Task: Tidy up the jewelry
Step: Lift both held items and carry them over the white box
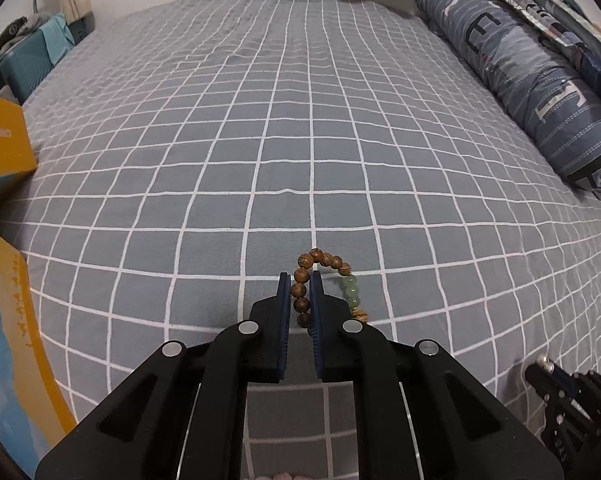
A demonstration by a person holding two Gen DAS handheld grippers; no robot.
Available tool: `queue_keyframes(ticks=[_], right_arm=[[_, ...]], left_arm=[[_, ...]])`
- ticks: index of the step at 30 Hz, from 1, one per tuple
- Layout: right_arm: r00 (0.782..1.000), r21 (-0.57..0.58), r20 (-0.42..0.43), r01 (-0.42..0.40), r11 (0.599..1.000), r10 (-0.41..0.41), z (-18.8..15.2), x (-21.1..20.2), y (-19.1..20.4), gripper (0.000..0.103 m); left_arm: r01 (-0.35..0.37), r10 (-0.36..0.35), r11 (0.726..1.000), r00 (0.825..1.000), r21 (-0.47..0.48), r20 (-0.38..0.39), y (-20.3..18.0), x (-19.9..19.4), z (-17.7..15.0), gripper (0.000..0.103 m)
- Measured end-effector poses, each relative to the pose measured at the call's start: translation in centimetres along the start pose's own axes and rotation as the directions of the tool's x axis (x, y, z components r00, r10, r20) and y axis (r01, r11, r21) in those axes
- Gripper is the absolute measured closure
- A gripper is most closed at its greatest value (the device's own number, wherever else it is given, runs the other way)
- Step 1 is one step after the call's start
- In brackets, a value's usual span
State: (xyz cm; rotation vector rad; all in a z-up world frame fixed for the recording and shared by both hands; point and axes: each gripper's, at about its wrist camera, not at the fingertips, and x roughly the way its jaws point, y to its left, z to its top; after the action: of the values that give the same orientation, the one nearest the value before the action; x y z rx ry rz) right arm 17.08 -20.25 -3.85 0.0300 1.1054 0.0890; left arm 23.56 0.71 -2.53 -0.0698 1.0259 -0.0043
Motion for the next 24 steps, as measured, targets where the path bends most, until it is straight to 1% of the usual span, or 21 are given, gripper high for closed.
queue_keyframes(ticks=[8,14,18,24], right_arm=[[0.999,0.006,0.052,0.016,1.000,-0.017,0.7,-1.2,0.0,0.092],[0.996,-0.006,0.083,0.016,1.000,-0.016,1.4,-1.8,1.1,0.092],[0.995,-0.013,0.096,-0.014,1.000,0.015,1.8,-2.3,2.0,0.092],[0.991,-0.033,0.125,-0.038,0.999,0.042,2.6,-3.5,3.8,0.092]], left_arm=[[0.003,-0.003,1.000,1.000,0.003,0.024,0.4,-2.2,-0.7,0.094],[0.007,-0.007,1.000,0.999,0.001,0.048,1.1,-4.3,-1.2,0.096],[0.002,-0.002,1.000,0.998,0.001,0.066,1.6,-5.7,-1.4,0.096],[0.009,-0.008,1.000,0.997,-0.009,0.082,2.6,-7.4,-1.8,0.096]])
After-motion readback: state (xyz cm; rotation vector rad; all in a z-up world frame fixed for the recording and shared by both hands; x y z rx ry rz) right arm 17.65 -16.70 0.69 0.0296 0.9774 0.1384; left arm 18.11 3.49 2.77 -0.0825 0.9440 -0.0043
